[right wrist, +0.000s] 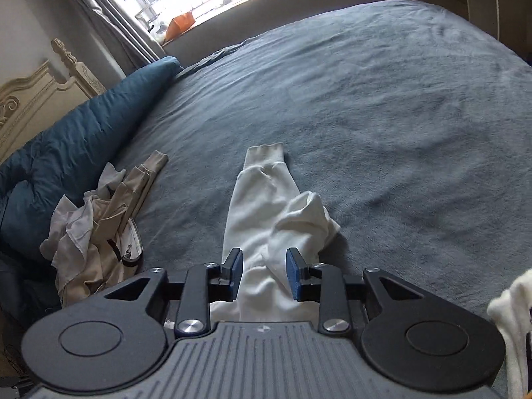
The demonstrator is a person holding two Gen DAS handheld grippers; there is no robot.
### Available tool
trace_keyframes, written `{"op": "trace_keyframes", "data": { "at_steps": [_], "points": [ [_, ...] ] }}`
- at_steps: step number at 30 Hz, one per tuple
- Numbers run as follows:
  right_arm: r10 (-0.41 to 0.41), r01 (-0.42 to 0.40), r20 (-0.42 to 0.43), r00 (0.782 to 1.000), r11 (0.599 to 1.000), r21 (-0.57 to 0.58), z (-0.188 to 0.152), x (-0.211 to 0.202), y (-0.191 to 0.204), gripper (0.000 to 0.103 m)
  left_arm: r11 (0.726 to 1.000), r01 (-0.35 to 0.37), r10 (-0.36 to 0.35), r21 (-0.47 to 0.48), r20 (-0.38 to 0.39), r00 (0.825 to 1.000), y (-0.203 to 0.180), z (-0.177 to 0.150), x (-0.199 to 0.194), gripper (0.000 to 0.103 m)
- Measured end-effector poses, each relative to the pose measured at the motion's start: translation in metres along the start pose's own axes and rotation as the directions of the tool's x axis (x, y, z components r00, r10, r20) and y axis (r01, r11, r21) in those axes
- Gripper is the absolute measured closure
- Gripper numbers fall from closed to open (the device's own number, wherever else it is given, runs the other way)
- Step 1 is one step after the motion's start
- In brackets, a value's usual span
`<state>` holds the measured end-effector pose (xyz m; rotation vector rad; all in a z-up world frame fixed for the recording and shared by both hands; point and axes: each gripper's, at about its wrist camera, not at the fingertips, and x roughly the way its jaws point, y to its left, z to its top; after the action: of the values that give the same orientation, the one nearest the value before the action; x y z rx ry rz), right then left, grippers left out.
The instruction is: Fold clothes
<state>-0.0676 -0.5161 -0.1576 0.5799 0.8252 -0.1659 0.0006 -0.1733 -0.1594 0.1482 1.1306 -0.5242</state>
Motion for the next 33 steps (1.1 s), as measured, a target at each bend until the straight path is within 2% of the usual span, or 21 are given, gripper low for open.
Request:
{"op": "trace_keyframes", "data": {
  "at_steps": [4, 7, 9, 11, 13, 19, 22, 24, 25, 26, 30, 33],
  "points": [
    [0.069, -0.069, -0.006, 0.998, 0.998, -0.011, -0.038, -0.049, -0.009, 0.069, 0.999, 0.036, -0.036, -0.010, -0.055, 0.998, -0.013, -0.028, 0.003, 0.061],
    [0.150, -0.159, -0.129, 0.980, 0.985, -0.064, -0.070, -0.056, 0.004, 0.069, 0.997, 0.071, -0.068, 0.021, -0.117, 0.991, -0.032, -0.046, 0.018, 0.059],
    [0.203, -0.226, -0.240, 0.949, 0.972, -0.071, -0.089, -0.043, 0.021, 0.069, 0.996, 0.082, -0.078, 0.022, -0.149, 0.986, -0.042, -0.063, 0.023, 0.058],
    [0.240, -0.278, -0.347, 0.907, 0.958, -0.065, -0.105, -0.023, 0.041, 0.069, 0.996, 0.084, -0.081, 0.010, -0.183, 0.980, -0.046, -0.083, 0.024, 0.058],
    [0.252, -0.305, -0.404, 0.879, 0.950, -0.071, -0.114, 0.001, 0.060, 0.069, 0.998, 0.066, -0.061, 0.015, -0.212, 0.975, -0.049, -0.103, 0.023, 0.058],
    [0.195, -0.260, -0.516, 0.834, 0.964, -0.056, -0.119, 0.078, 0.091, 0.063, 0.999, 0.036, -0.028, 0.033, -0.219, 0.975, -0.053, -0.145, 0.012, 0.058],
    [0.157, -0.235, -0.577, 0.802, 0.970, -0.064, -0.124, 0.107, 0.101, 0.063, 1.000, 0.022, -0.022, -0.003, -0.200, 0.979, -0.050, -0.154, 0.012, 0.058],
    [0.147, -0.236, -0.609, 0.780, 0.969, -0.068, -0.129, 0.119, 0.104, 0.068, 1.000, 0.010, -0.013, -0.017, -0.183, 0.983, -0.049, -0.158, 0.013, 0.058],
    [0.142, -0.237, -0.614, 0.777, 0.969, -0.075, -0.130, 0.121, 0.105, 0.083, 1.000, 0.006, -0.009, -0.022, -0.176, 0.984, -0.048, -0.159, 0.014, 0.058],
    [0.146, -0.246, -0.612, 0.777, 0.966, -0.083, -0.131, 0.121, 0.107, 0.087, 1.000, 0.002, -0.006, -0.026, -0.168, 0.986, -0.048, -0.161, 0.015, 0.058],
    [0.246, -0.302, -0.567, 0.786, 0.953, -0.005, -0.117, 0.100, 0.103, 0.091, 0.999, 0.018, -0.022, -0.031, -0.145, 0.989, -0.050, -0.166, 0.017, 0.058],
    [0.348, -0.332, -0.492, 0.798, 0.935, 0.123, -0.099, 0.071, 0.089, 0.092, 0.998, 0.054, -0.052, 0.012, -0.126, 0.991, -0.056, -0.167, 0.016, 0.058]
  ]
}}
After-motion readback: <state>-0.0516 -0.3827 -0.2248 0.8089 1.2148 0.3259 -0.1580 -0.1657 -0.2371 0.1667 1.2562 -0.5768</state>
